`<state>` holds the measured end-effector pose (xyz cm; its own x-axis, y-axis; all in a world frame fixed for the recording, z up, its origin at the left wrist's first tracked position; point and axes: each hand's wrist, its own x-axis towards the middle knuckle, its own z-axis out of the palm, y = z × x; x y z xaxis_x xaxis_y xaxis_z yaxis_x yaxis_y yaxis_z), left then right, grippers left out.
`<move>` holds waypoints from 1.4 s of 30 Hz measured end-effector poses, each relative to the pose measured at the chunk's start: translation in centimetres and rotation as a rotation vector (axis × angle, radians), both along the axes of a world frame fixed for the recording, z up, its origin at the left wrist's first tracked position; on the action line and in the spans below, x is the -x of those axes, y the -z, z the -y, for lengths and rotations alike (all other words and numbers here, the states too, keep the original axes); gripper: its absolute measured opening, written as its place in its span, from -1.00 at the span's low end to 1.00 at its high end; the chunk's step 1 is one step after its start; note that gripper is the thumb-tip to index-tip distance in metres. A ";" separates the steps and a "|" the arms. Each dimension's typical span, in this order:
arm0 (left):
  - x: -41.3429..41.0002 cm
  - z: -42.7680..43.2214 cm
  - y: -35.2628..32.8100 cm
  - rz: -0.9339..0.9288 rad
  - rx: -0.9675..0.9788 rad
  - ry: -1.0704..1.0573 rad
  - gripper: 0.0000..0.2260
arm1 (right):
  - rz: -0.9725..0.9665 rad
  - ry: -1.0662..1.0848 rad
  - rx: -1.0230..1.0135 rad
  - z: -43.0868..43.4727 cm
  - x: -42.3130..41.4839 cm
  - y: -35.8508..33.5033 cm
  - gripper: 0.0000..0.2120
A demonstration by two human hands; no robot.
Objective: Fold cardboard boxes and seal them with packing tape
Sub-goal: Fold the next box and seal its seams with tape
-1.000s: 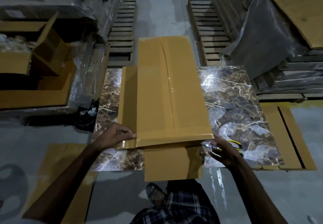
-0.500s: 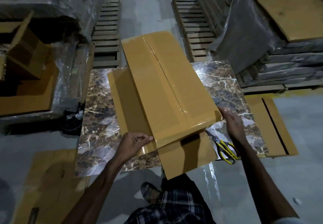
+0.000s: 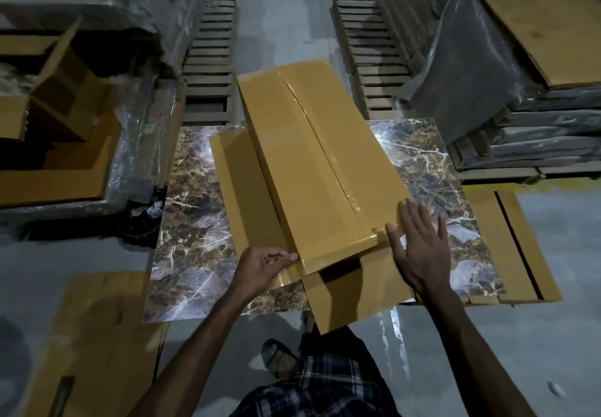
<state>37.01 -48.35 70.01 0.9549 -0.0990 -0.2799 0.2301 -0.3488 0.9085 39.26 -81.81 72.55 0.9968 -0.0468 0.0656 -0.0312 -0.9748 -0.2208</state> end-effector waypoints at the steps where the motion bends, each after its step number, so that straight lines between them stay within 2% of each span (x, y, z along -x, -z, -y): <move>1: 0.1 0.0 0.0 -0.012 0.007 -0.009 -0.81 | 0.014 -0.043 0.017 -0.8 0.5 -0.2 -0.26; 5: 0.0 0.0 0.2 -0.006 0.014 -0.012 -0.82 | -0.019 -0.262 0.017 -6.6 3.1 -0.3 -0.24; 10: -0.1 -0.3 0.4 -0.017 0.020 0.002 -0.82 | -0.029 -0.366 0.064 -13.7 5.5 0.6 -0.25; 13: 0.0 -0.4 0.3 -0.001 0.065 0.012 -0.74 | -0.026 -0.454 0.072 -15.7 6.1 0.7 -0.27; 15: 0.2 -0.5 0.4 0.004 0.065 0.026 -0.73 | -0.009 -0.516 0.018 -15.8 6.3 0.2 -0.29; 16: 0.2 -0.5 0.4 -0.001 0.060 0.027 -0.76 | -0.002 -0.510 -0.074 -15.3 6.0 -0.1 -0.31; 17: 0.2 -0.5 0.4 -0.004 0.045 0.022 -0.78 | 0.018 -0.460 -0.187 -14.2 5.6 -0.4 -0.35; 19: 0.1 -0.6 0.7 -0.011 -0.001 0.018 -0.76 | 0.223 -0.230 -0.389 -10.8 4.3 -0.7 -0.49; 20: 0.0 -0.7 1.0 -0.019 -0.017 0.021 -0.72 | 0.351 -0.037 -0.468 -8.5 3.7 -0.6 -0.58; 22: 0.0 -1.0 1.4 -0.035 -0.025 0.035 -0.65 | 0.436 0.379 -0.541 -3.2 3.2 0.4 -0.69; 23: 0.0 -1.1 1.5 -0.050 -0.017 0.036 -0.66 | 0.390 0.508 -0.515 -0.6 3.3 1.2 -0.68; 25: -0.1 -1.2 1.5 -0.083 0.010 0.024 -0.75 | 0.148 0.568 -0.416 3.9 4.3 3.7 -0.57; 27: -0.1 -1.3 1.4 -0.100 0.031 0.029 -0.80 | -0.156 0.488 -0.286 7.1 5.8 6.5 -0.45; 29: 0.0 -1.5 1.5 -0.103 0.027 0.043 -0.82 | -0.380 0.384 -0.135 8.5 7.3 8.9 -0.54; 32: 0.1 -1.8 1.5 -0.091 0.024 0.063 -0.82 | -0.408 0.282 -0.027 9.2 8.6 11.7 -0.59; 35: 0.2 -1.8 1.3 -0.103 0.029 0.063 -0.78 | -0.393 0.314 -0.001 8.7 8.0 11.3 -0.64; 38: 0.1 -1.7 1.2 -0.101 0.028 0.080 -0.70 | -0.472 0.353 -0.057 9.4 7.3 11.0 -0.62; 40: -0.1 -1.8 1.2 -0.110 0.037 0.092 -0.80 | -0.529 0.415 -0.152 10.0 7.6 10.4 -0.63; 42: -0.3 -1.9 1.4 -0.103 0.027 0.108 -0.87 | -0.576 0.510 -0.270 11.0 9.3 10.8 -0.55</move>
